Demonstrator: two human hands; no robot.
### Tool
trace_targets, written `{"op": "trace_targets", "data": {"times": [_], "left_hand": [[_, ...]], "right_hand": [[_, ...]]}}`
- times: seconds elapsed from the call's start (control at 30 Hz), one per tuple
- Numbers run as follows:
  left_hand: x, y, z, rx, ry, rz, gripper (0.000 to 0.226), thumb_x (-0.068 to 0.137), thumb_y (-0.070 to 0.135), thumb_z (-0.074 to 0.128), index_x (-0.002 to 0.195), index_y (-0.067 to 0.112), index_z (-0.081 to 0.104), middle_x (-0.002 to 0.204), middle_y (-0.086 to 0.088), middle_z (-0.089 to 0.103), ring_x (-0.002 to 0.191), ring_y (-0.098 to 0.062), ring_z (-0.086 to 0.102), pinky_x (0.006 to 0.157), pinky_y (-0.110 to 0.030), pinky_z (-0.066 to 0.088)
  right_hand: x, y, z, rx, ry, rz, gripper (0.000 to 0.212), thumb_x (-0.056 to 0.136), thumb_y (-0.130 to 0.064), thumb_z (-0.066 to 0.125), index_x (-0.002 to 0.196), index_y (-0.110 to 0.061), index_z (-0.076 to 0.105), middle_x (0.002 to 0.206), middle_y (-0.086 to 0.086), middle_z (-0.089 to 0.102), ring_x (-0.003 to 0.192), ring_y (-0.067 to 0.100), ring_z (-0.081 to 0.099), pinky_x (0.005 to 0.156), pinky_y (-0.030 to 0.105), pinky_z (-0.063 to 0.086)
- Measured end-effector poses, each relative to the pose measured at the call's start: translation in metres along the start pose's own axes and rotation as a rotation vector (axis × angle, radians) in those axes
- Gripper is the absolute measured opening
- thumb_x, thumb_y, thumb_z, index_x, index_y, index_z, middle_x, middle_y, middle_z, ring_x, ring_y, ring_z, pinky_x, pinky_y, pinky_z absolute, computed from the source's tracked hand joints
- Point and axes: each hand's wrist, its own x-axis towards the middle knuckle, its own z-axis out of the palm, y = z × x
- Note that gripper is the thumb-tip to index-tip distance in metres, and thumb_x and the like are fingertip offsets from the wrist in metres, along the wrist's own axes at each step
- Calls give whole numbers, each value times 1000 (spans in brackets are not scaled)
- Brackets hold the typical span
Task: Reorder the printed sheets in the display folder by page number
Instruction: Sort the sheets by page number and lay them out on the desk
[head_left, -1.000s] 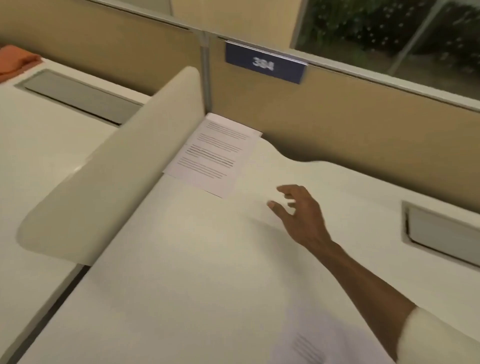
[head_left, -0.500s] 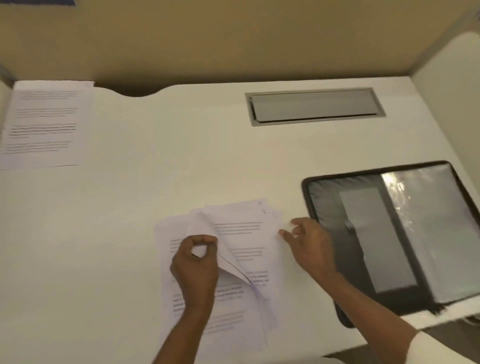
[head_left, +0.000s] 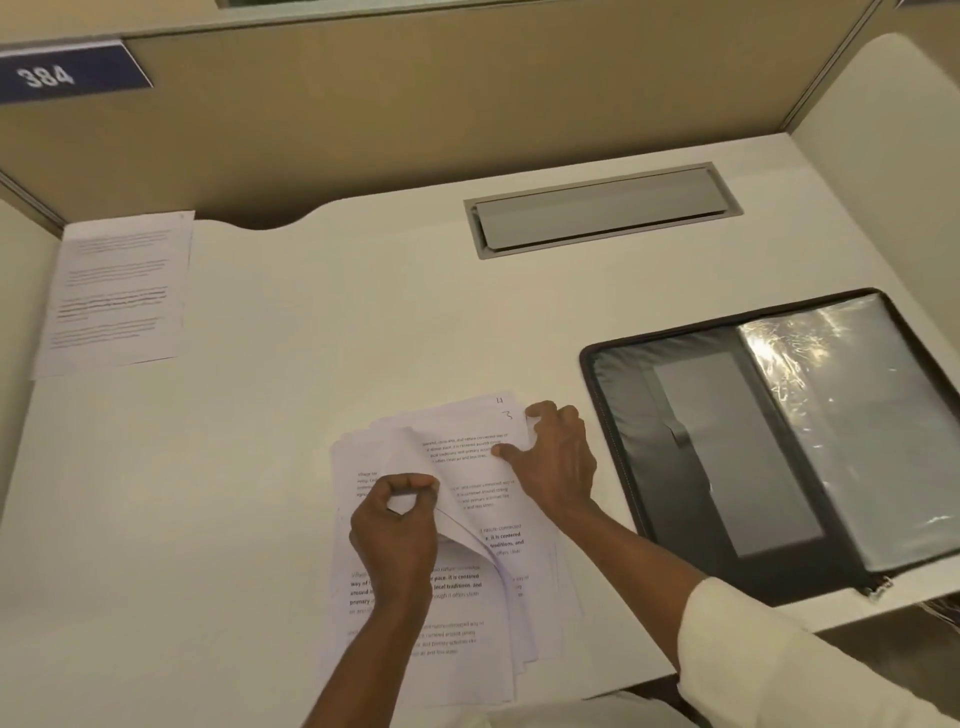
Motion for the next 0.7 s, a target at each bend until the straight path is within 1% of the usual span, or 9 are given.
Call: {"op": "trace_targets", "data": {"times": [0.1, 0.17, 0.23, 0.33, 0.43, 0.47, 0.53, 0.6, 0.7], "left_hand": [[0, 1, 2, -12, -13, -5, 18, 85, 8, 85, 83, 25, 79, 87, 16, 78, 93, -10, 73, 97, -46, 59], [0, 3, 4, -7, -21, -7, 18, 85, 8, 85, 82, 25, 79, 86, 16, 78, 93, -8, 72, 98, -45, 58], [1, 5, 8, -3, -28, 2, 18, 85, 8, 85, 81, 25, 79, 86, 16, 78, 92, -7, 72, 97, -44, 59], [3, 7, 13, 10, -31, 9, 18, 85, 8, 84, 80, 25, 79, 85, 18, 78, 92, -6, 71, 95, -42, 60], [3, 7, 18, 26, -45, 3, 18, 86, 9, 84, 80, 26, 79, 85, 18, 77, 92, -6, 71, 94, -42, 59], [3, 7, 19, 26, -52, -3, 18, 86, 9, 84, 80, 26, 79, 85, 18, 78, 90, -5, 71, 93, -42, 60], [5, 6, 20, 30, -61, -14, 18, 86, 9, 83, 80, 25, 78, 85, 17, 78, 77, 1, 70, 87, -40, 61], [6, 6, 22, 32, -61, -17, 18, 87, 8, 83, 81, 24, 78, 85, 16, 78, 68, 4, 67, 78, -33, 61], [7, 6, 23, 35, -48, -8, 18, 87, 5, 82, 81, 22, 79, 84, 13, 78, 68, 6, 66, 57, -9, 50]], "right_hand": [[2, -3, 2, 133, -2, 4, 50, 81, -47, 85, 121, -25, 63, 114, -2, 54, 106, 15, 55, 76, 32, 46], [3, -2, 2, 192, -14, -6, 32, 84, -32, 82, 112, -27, 68, 110, -3, 53, 104, 16, 58, 75, 31, 49], [5, 2, 3, 235, -37, -17, 23, 87, -13, 72, 107, -25, 73, 109, -2, 53, 104, 20, 61, 76, 31, 51], [11, 8, 2, 194, -1, -67, 36, 89, 7, 57, 94, -21, 78, 107, 1, 58, 106, 23, 57, 73, 36, 54], [19, 12, -5, 102, 37, -211, 47, 82, 17, 59, 91, -24, 80, 112, -3, 59, 108, 19, 50, 71, 34, 53], [22, 14, -7, 53, 45, -266, 43, 83, 13, 65, 96, -25, 79, 118, -2, 59, 112, 19, 49, 74, 32, 52], [25, 15, -12, -67, 18, -316, 34, 82, -8, 80, 112, -24, 75, 129, 2, 54, 120, 22, 47, 83, 34, 52], [29, 13, -16, -169, -78, -299, 54, 79, -28, 86, 129, -21, 65, 131, 2, 49, 119, 22, 47, 78, 37, 54], [31, 4, -20, -226, -165, -268, 74, 76, -44, 86, 138, -22, 53, 124, 1, 49, 111, 21, 51, 69, 34, 48]]}}
